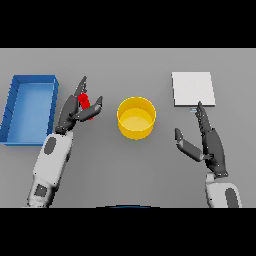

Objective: Pick up the red beaker and tilt it to pour out 1 green nut into yellow bowl. Pick up the yellow bowl and place it on the metallic measuring scale.

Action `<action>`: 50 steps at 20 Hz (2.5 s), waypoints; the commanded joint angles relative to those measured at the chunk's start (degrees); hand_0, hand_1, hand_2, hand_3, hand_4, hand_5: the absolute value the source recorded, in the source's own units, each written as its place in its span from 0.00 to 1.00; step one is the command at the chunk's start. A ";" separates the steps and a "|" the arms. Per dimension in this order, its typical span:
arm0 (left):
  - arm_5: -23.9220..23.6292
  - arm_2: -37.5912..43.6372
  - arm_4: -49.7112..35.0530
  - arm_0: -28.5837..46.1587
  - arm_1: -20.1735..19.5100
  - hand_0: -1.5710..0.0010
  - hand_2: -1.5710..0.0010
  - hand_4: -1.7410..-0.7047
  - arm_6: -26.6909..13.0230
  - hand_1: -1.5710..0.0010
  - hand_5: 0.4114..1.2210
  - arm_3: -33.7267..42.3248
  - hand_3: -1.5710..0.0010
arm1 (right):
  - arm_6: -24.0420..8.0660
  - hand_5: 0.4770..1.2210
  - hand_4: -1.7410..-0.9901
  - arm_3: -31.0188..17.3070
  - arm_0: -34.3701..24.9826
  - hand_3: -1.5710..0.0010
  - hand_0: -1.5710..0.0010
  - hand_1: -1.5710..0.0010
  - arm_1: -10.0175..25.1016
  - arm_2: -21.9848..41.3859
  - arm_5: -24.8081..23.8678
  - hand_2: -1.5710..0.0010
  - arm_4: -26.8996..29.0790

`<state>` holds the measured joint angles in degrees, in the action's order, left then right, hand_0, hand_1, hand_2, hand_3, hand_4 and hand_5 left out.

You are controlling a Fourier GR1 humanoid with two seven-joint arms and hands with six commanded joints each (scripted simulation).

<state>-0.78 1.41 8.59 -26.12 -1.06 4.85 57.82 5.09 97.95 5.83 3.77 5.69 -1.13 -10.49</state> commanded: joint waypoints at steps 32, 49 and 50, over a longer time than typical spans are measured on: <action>-2.08 -16.49 13.26 -9.40 -9.96 0.00 0.00 0.01 -7.57 0.00 0.87 6.24 0.00 | -0.13 0.31 0.66 0.55 -0.80 1.00 1.00 1.00 0.72 1.33 -0.82 1.00 -3.57; 12.63 -48.96 41.03 -34.27 -16.00 0.00 0.00 0.06 -5.42 0.00 0.99 -7.78 0.00 | 0.29 0.25 0.69 -0.55 -0.99 1.00 1.00 1.00 -1.16 1.00 -1.60 1.00 -2.57; 13.67 -49.98 41.35 -35.39 -16.03 0.00 0.00 0.05 -4.87 0.00 0.99 -8.61 0.00 | 0.76 0.24 0.69 -1.05 -0.64 1.00 1.00 1.00 -1.73 1.50 -1.96 1.00 -3.18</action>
<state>12.92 -48.56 49.81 -61.52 -17.10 -0.06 49.22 5.79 96.88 5.21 2.00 7.21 -3.06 -13.67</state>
